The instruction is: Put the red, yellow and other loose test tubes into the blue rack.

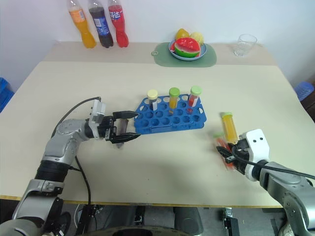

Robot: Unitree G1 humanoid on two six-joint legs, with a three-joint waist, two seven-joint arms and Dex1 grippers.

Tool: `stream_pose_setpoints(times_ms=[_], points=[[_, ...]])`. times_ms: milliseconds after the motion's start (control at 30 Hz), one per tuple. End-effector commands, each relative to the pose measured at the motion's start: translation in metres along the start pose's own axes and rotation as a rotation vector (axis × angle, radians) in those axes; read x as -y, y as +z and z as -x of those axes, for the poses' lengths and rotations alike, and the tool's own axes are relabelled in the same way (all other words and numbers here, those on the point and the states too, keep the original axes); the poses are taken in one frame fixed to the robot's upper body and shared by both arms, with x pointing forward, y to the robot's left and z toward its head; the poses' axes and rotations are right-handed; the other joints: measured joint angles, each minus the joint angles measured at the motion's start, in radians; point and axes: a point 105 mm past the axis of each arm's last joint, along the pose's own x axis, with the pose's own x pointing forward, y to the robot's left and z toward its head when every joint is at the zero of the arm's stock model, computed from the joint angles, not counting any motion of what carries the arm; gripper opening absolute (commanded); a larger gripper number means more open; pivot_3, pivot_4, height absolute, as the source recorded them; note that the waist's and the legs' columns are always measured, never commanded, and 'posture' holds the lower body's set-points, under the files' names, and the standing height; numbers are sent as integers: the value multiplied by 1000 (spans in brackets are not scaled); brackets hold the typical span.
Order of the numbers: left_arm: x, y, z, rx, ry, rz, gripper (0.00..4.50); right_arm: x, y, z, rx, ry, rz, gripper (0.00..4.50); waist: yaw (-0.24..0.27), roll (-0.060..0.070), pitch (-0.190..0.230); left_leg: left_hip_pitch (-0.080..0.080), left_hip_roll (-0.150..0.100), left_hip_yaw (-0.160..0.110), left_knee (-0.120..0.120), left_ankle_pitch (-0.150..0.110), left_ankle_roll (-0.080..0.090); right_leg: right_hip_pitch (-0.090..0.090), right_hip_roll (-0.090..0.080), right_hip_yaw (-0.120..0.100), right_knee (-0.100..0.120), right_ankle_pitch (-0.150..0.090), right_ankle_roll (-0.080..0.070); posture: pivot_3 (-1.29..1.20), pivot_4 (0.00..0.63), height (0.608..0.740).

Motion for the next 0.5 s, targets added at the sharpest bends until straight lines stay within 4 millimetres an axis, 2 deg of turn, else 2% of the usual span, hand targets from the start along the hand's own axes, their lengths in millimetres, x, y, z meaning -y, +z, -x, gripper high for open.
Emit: stream_pose_setpoints(times_ms=[33, 100, 133, 267, 500], points=[[2, 6, 0, 13, -10, -29, 4500, 2, -3, 0, -67, 14, 25, 811, 0, 0, 0, 0, 0, 0, 0, 0, 0, 0, 0, 0, 0, 0, 0, 0, 150, 740], [2, 6, 1, 12, -7, -29, 4500, 3, -3, -1, -91, 25, 42, 1817, 3, -1, 0, 0, 0, 0, 0, 0, 0, 0, 0, 0, 0, 0, 0, 0, 150, 740], [3, 6, 2, 11, -4, -29, 4500, 4, -3, -2, -100, 21, 51, 2093, 3, -1, 0, 0, 0, 0, 0, 0, 0, 0, 0, 0, -1, 0, 0, 0, 150, 740], [4, 5, 3, 10, 3, -28, 4500, 8, 2, -3, -112, -2, 69, 4129, 1, -1, 0, 0, 0, 0, 0, 0, 0, 0, 0, 0, -1, 0, 0, 0, 150, 740], [5, 4, 4, 9, 10, -27, 4500, 11, 6, 4, -213, 28, 117, 4129, 0, -1, 0, 0, 0, 0, 0, 0, 0, 0, 0, 0, -1, 0, 0, 0, 150, 740]])
